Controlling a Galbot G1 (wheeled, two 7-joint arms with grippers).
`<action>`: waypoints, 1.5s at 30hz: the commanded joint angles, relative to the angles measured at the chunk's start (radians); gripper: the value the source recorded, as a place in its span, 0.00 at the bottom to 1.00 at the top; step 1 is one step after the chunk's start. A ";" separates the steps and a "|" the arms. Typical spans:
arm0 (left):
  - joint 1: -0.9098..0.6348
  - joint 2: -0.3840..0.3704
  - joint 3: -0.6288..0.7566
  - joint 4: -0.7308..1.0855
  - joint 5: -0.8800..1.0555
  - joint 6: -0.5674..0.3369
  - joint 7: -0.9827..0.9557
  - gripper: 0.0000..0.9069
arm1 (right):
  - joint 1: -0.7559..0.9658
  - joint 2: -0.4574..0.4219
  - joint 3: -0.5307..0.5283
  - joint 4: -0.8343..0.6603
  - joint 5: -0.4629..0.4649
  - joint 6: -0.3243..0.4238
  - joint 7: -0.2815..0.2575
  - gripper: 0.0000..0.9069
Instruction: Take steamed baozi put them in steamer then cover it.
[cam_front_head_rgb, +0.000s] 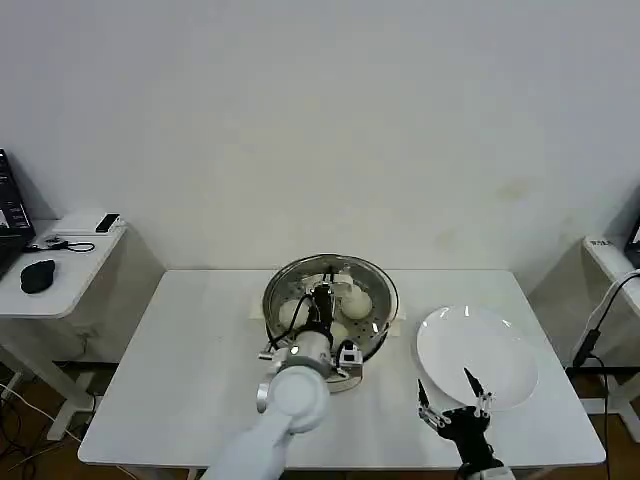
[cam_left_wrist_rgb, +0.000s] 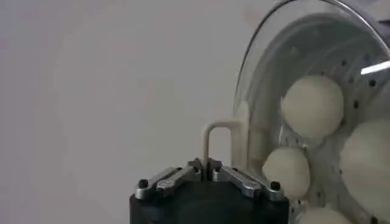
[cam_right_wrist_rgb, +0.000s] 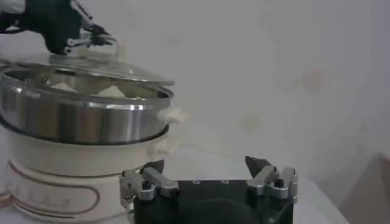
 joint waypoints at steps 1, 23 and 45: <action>-0.005 -0.033 0.002 0.026 0.042 -0.008 0.004 0.00 | -0.002 0.000 -0.004 -0.006 -0.009 0.005 0.001 1.00; -0.002 -0.034 -0.026 0.062 0.065 -0.027 -0.011 0.00 | -0.008 -0.007 -0.002 -0.011 -0.005 0.011 0.000 1.00; 0.016 -0.045 -0.034 0.072 0.054 -0.028 -0.037 1.00 | -0.009 -0.017 -0.008 -0.015 0.001 0.017 -0.002 1.00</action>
